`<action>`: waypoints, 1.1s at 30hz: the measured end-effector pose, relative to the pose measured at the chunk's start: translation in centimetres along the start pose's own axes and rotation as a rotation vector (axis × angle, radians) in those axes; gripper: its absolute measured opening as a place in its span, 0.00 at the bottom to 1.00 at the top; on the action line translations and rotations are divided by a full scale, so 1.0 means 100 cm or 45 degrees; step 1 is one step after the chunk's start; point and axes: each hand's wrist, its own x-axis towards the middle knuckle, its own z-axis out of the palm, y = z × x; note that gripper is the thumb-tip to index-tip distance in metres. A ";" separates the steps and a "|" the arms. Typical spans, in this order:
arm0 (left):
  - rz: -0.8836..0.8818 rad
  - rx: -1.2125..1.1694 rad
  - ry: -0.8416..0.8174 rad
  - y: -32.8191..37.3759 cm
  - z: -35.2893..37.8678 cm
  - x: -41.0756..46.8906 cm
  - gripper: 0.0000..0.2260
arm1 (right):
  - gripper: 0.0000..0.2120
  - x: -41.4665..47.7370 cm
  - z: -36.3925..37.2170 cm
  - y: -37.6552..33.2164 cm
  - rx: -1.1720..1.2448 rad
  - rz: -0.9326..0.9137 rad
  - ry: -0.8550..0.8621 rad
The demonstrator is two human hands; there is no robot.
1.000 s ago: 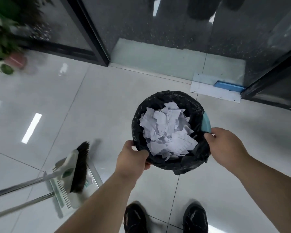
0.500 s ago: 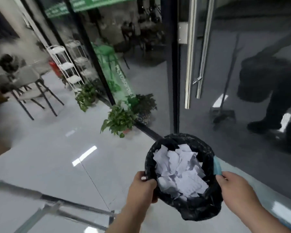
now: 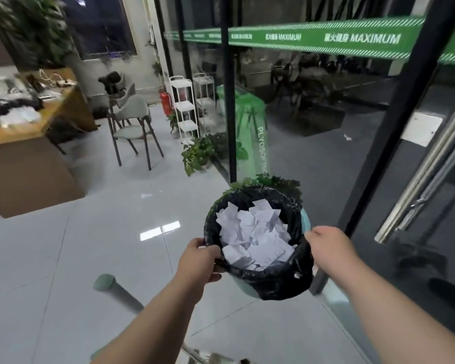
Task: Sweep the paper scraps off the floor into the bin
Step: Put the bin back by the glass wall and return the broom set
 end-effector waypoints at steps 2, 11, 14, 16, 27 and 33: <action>-0.014 -0.020 0.027 0.010 -0.010 0.025 0.10 | 0.18 0.018 0.021 -0.017 0.026 0.016 -0.054; -0.113 0.044 0.106 0.057 -0.028 0.138 0.10 | 0.18 0.121 0.086 -0.079 -0.076 0.026 -0.203; -0.125 0.036 0.131 0.071 -0.027 0.182 0.09 | 0.15 0.167 0.109 -0.102 -0.089 0.020 -0.247; -0.150 0.032 0.178 0.082 -0.026 0.215 0.09 | 0.13 0.202 0.129 -0.113 -0.092 0.007 -0.291; -0.334 0.024 0.406 0.136 -0.003 0.410 0.10 | 0.04 0.416 0.236 -0.179 -0.217 -0.096 -0.622; -0.389 0.038 0.458 0.177 0.003 0.495 0.09 | 0.03 0.501 0.275 -0.221 -0.242 -0.122 -0.767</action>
